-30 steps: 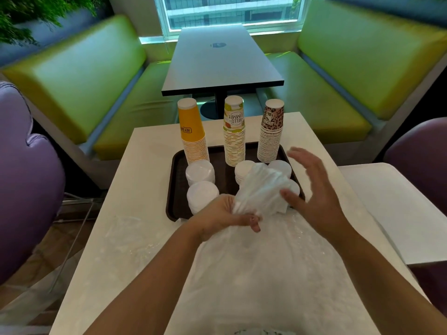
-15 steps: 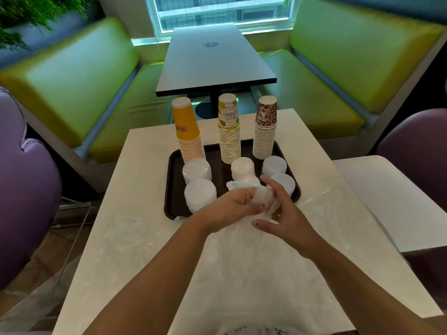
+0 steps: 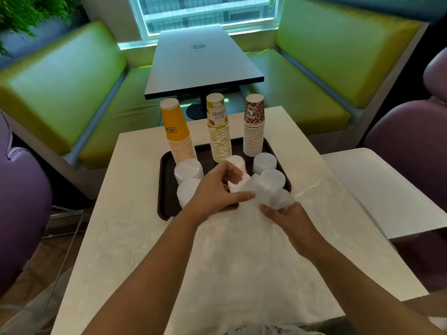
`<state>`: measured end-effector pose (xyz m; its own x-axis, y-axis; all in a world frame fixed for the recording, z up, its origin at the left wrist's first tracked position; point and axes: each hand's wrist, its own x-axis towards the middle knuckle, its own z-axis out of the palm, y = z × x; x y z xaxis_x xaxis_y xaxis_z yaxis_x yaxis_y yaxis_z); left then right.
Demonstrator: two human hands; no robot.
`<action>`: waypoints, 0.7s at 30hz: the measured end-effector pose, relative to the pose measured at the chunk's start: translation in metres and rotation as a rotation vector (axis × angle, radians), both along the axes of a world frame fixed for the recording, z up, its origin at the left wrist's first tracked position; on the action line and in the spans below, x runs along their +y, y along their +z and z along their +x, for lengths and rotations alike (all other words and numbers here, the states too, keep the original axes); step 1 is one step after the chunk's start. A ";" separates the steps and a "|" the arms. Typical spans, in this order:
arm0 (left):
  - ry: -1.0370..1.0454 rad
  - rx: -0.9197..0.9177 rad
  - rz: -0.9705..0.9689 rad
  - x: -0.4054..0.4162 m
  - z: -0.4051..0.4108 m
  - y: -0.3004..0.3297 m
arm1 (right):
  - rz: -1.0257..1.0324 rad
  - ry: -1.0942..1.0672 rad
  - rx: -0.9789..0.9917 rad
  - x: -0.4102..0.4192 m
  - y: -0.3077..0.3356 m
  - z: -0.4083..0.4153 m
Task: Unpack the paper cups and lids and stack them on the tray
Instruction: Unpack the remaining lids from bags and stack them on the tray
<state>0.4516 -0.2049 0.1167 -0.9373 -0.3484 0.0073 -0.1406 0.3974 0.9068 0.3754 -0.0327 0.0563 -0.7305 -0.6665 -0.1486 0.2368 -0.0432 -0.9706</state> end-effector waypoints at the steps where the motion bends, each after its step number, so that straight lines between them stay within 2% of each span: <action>1: -0.031 -0.039 -0.008 0.000 -0.001 -0.001 | -0.024 0.009 -0.022 0.001 0.003 -0.001; 5: -0.223 -0.206 0.010 0.009 -0.003 -0.014 | -0.058 0.078 -0.033 0.002 0.011 -0.006; 7: -0.191 -0.200 0.072 0.011 -0.005 -0.019 | -0.067 0.070 -0.056 0.003 0.012 -0.010; 11: -0.158 -0.170 0.330 0.015 -0.008 -0.021 | -0.099 0.011 -0.096 0.007 0.009 -0.015; 14: -0.152 -0.128 0.526 0.024 -0.012 -0.024 | -0.105 0.001 -0.012 0.010 0.007 -0.016; 17: -0.038 -0.128 0.646 0.035 -0.020 -0.024 | -0.091 0.025 0.031 0.017 0.008 -0.015; 21: 0.025 -0.138 0.768 0.044 -0.031 -0.025 | -0.085 0.024 -0.149 0.029 0.012 -0.013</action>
<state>0.4205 -0.1611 0.0920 -0.9040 -0.2292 -0.3608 -0.2731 -0.3395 0.9001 0.3625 -0.0034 0.0687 -0.6883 -0.6984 -0.1964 0.3794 -0.1157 -0.9180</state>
